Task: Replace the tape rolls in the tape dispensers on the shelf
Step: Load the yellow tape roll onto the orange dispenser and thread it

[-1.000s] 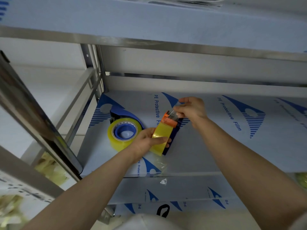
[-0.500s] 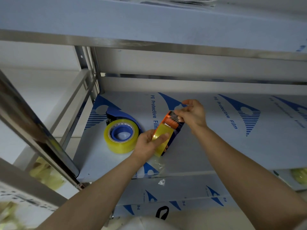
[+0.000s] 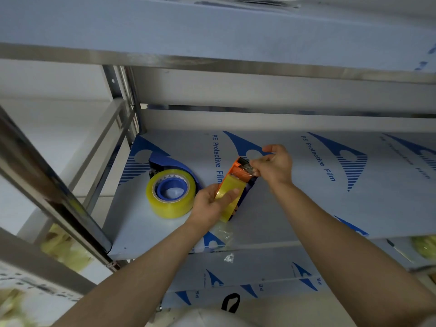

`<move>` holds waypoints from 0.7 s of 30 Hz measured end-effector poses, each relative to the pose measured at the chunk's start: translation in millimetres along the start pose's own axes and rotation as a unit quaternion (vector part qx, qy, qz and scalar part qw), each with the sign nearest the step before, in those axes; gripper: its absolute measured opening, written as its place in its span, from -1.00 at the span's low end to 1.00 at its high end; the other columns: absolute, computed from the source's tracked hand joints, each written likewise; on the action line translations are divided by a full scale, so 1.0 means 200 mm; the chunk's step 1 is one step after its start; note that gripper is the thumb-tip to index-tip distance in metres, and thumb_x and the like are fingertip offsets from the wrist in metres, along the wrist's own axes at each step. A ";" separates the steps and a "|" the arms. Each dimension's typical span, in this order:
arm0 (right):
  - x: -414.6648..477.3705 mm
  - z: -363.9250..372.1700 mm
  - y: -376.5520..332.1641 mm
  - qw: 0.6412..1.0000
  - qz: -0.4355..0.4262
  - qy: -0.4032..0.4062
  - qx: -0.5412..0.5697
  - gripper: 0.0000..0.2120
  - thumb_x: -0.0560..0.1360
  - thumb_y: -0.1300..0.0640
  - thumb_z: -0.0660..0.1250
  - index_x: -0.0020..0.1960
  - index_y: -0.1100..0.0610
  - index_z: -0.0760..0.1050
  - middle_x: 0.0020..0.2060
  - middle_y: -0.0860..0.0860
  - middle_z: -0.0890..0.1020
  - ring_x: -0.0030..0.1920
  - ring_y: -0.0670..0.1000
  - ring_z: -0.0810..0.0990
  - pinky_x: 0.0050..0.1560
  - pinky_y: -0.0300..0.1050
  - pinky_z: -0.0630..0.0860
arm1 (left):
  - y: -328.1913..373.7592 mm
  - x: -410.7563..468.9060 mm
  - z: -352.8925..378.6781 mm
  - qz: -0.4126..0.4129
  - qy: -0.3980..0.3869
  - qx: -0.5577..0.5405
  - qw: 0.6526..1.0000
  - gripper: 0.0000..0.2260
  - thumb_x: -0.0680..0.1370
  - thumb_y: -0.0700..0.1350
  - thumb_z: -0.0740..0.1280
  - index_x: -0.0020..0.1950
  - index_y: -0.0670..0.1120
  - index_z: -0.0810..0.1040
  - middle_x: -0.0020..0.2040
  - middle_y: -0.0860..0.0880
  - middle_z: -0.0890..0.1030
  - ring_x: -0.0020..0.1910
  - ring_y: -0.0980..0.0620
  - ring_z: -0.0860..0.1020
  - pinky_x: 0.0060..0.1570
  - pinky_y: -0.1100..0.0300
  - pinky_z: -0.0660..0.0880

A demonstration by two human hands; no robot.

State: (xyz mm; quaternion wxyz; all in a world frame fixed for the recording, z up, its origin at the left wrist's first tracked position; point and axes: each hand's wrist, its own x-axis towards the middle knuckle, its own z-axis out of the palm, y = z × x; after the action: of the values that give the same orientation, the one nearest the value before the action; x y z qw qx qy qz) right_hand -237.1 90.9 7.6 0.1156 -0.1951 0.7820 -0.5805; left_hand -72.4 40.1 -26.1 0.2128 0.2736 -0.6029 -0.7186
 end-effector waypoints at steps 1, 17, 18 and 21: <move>0.01 0.00 0.00 1.000 0.005 -0.002 -0.005 -0.65 0.33 0.40 0.41 0.01 0.16 0.38 -0.41 0.07 0.52 -0.44 0.03 0.51 -0.13 0.13 0.61 | 0.00 0.00 0.00 0.002 0.001 0.002 1.000 -0.90 0.48 -0.12 0.40 -0.15 -0.14 0.54 -0.31 -0.11 0.61 -0.44 0.06 0.58 -0.34 0.18 0.56; 0.02 0.02 -0.01 0.985 -0.145 -0.012 -0.095 -0.71 0.37 0.27 0.45 0.04 0.20 0.44 -0.22 -0.02 0.52 -0.15 0.01 0.53 -0.14 -0.12 0.47 | -0.01 -0.01 -0.01 0.010 -0.011 0.011 1.000 -0.91 0.49 -0.16 0.40 -0.20 -0.10 0.53 -0.27 -0.15 0.58 -0.27 -0.12 0.55 -0.19 0.04 0.55; 0.01 0.02 -0.02 0.984 -0.154 -0.013 -0.093 -0.71 0.38 0.26 0.45 0.04 0.20 0.44 -0.18 -0.01 0.53 -0.13 0.02 0.53 -0.13 -0.09 0.49 | -0.01 -0.01 -0.01 0.009 -0.013 0.011 1.000 -0.91 0.49 -0.16 0.40 -0.19 -0.10 0.53 -0.26 -0.15 0.58 -0.27 -0.12 0.55 -0.20 0.06 0.55; 0.01 0.03 -0.04 0.982 -0.173 -0.021 -0.077 -0.73 0.38 0.27 0.43 0.02 0.21 0.44 -0.20 -0.03 0.53 -0.14 0.00 0.53 -0.10 -0.07 0.50 | -0.01 -0.02 -0.01 0.012 -0.014 0.012 1.000 -0.92 0.49 -0.15 0.40 -0.18 -0.10 0.53 -0.24 -0.17 0.59 -0.27 -0.12 0.56 -0.19 0.06 0.56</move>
State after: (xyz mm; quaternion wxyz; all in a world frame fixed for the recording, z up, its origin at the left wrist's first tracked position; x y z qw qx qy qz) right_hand -235.7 83.0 14.6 0.0142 -0.3480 0.7761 -0.5257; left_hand -67.9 41.1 -27.2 0.2095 0.2586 -0.6175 -0.7126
